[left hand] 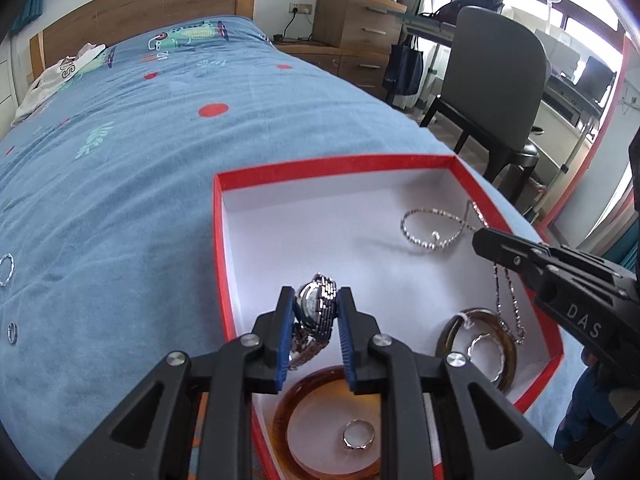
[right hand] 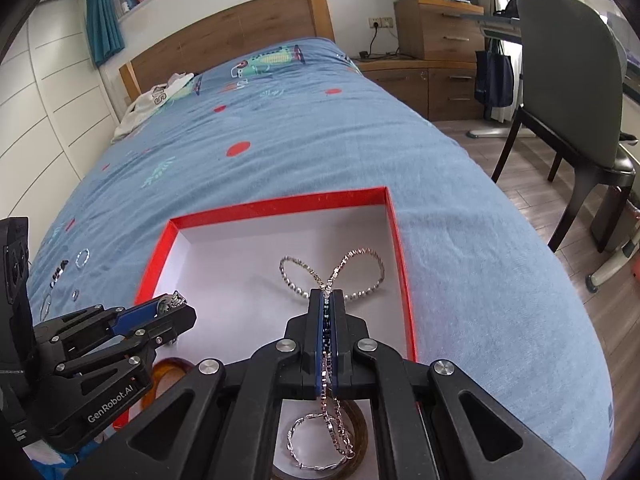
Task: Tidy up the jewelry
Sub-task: 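Carry the watch into the red box and open the left tool while the right tool releases the necklace there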
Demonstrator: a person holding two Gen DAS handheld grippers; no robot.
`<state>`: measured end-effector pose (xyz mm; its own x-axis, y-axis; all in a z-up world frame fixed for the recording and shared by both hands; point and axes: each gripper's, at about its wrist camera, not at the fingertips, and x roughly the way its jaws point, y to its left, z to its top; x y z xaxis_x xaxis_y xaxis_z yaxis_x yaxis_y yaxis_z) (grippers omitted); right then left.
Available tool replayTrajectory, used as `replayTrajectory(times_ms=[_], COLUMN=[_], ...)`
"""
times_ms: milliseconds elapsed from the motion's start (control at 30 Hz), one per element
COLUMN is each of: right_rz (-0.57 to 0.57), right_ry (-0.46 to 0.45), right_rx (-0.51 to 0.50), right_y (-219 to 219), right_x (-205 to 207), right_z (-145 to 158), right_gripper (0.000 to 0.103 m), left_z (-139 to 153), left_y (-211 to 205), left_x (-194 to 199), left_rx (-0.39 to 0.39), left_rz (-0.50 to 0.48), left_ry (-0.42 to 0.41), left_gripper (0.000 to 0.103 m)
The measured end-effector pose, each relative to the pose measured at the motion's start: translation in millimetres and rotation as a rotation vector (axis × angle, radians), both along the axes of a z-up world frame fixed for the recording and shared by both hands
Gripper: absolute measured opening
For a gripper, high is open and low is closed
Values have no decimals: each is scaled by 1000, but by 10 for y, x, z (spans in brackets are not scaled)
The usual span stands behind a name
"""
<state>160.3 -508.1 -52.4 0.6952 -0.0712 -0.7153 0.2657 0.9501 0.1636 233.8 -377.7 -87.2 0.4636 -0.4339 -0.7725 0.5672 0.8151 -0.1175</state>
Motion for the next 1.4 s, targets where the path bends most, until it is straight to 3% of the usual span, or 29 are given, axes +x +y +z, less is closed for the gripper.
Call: replayTrajectory(times_ms=[267,833,1300,1400], right_rz=[9,-11,-14,-17], right_ry=[35,20,8,7], right_rx=[-4,1,6,5], right_y=[16,-24,-31,-25], right_x=[-14,-83,-88,-105], right_z=[-144,-152,-156,-147], right_gripper=[3,6,16,19], left_z=[-91,-100,-100,-93], left_y=[-42,-81,-99,-98], left_x=[-60,-99,-120,-123], left_rx=[34,61,66,65], left_rz=[-3,-2,-3,-5], left_ry=[-17,-43,-55,-61], left_gripper=[20,21,21,27])
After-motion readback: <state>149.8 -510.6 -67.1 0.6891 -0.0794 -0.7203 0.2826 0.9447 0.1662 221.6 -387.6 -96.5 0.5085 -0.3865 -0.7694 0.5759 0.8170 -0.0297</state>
